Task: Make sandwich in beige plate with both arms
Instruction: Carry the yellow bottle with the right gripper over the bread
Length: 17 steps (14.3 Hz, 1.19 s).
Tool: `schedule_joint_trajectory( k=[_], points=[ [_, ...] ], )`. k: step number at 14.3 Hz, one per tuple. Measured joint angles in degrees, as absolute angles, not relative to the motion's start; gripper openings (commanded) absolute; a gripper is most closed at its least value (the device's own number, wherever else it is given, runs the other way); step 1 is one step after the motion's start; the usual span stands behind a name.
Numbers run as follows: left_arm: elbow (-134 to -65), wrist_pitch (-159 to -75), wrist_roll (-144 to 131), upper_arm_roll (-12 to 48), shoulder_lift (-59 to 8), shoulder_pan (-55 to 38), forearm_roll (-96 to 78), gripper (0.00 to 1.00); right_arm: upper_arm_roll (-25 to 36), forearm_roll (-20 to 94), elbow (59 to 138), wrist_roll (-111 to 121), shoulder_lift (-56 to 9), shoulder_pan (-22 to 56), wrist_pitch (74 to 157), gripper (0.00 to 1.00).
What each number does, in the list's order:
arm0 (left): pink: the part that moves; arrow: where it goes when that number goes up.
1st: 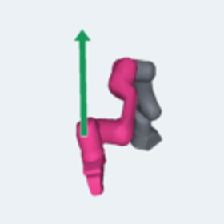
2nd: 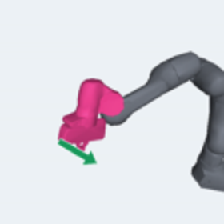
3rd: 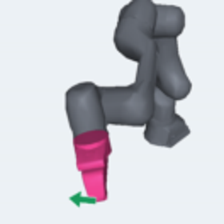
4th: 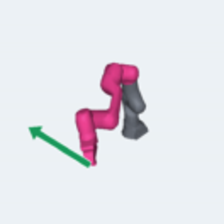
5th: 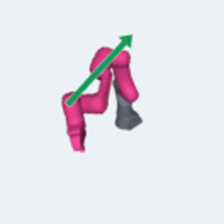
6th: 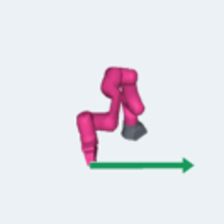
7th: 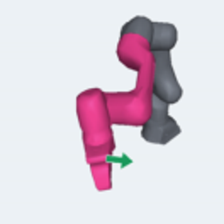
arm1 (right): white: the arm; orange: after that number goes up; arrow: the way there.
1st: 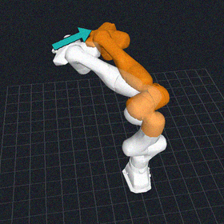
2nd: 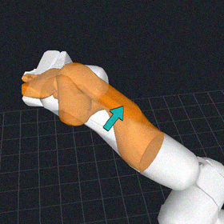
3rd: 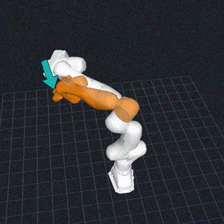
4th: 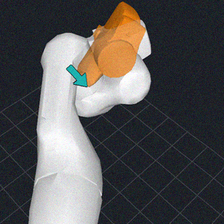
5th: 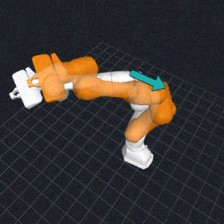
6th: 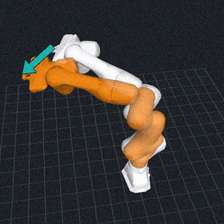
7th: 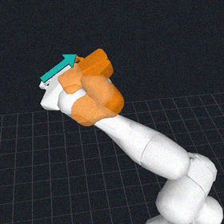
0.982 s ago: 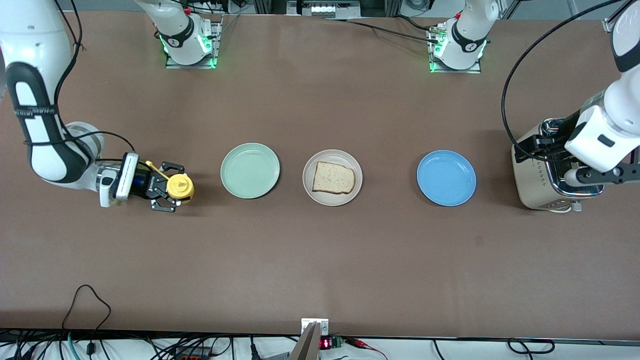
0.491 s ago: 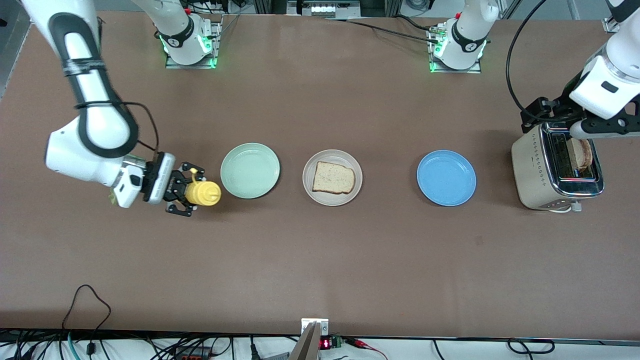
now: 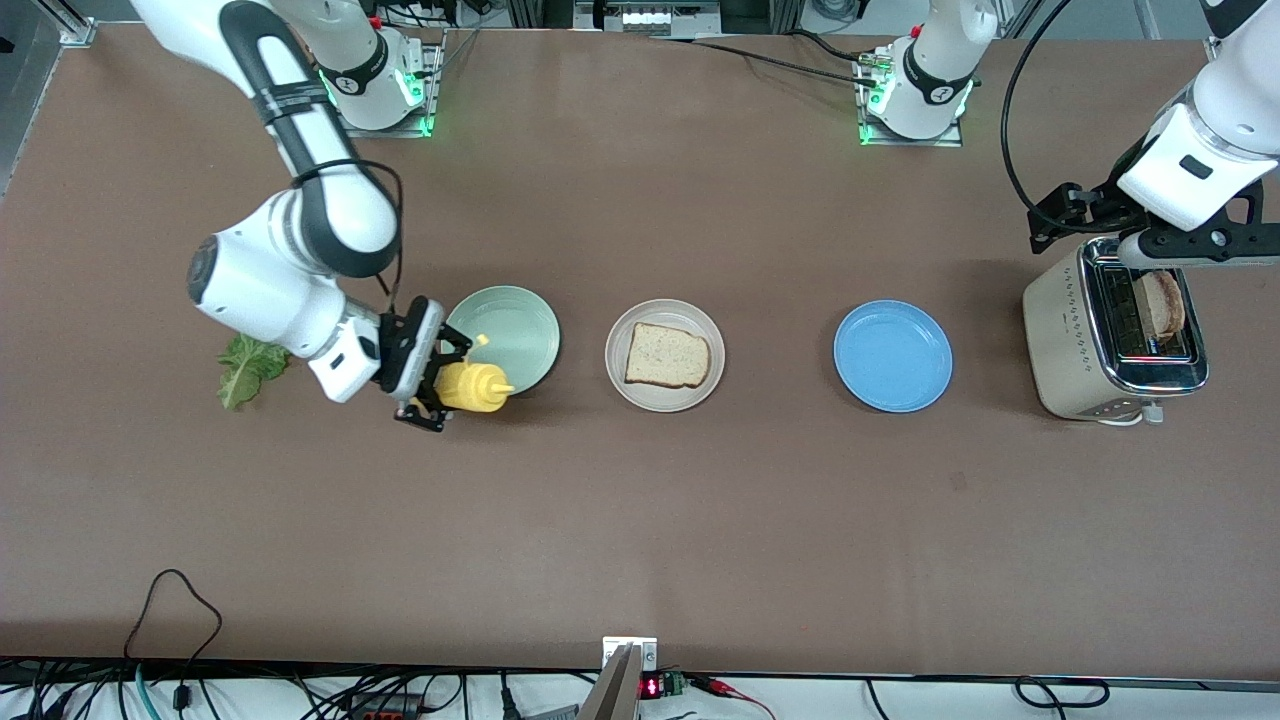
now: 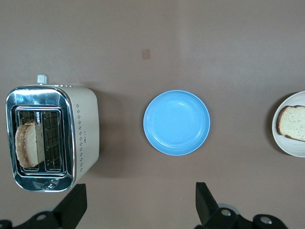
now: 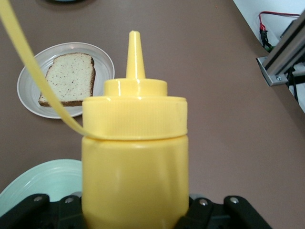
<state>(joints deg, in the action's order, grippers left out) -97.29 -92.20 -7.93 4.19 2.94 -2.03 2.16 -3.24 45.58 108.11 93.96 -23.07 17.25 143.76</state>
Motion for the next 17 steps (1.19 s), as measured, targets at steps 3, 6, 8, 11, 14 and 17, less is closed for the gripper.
schedule_joint_trajectory(
  k=[3, 6, 8, 11, 14, 17],
  points=[
    [-97.3, -92.1, -7.9, 4.2, 2.9, -2.0, 2.2, 1.0, -3.2, 44.6, 108.2, 92.5, -25.2, 21.8, 150.3, 0.24],
    [-97.3, -92.0, -7.8, 4.1, 2.9, -2.0, 2.2, 1.0, -3.1, 42.3, 108.2, 89.8, -27.8, 26.6, 156.6, 0.24],
    [-97.3, -92.0, -7.8, 4.1, 2.9, -2.0, 2.2, 1.0, -2.9, 39.2, 108.2, 87.4, -29.4, 29.1, 159.7, 0.24],
    [-97.3, -92.0, -7.8, 4.1, 2.9, -2.0, 2.2, 1.0, 0.1, 31.5, 107.8, 82.4, -30.5, 33.1, 160.7, 0.24],
    [-97.3, -92.0, -7.8, 4.1, 2.9, -2.0, 2.2, 1.0, 7.1, 23.6, 107.4, 74.7, -30.7, 40.5, 160.4, 0.24],
    [-97.3, -92.0, -7.8, 4.1, 2.9, -2.0, 2.2, 1.0, 15.0, 16.9, 105.6, 68.4, -31.8, 49.5, 157.0, 0.24]
  ],
)
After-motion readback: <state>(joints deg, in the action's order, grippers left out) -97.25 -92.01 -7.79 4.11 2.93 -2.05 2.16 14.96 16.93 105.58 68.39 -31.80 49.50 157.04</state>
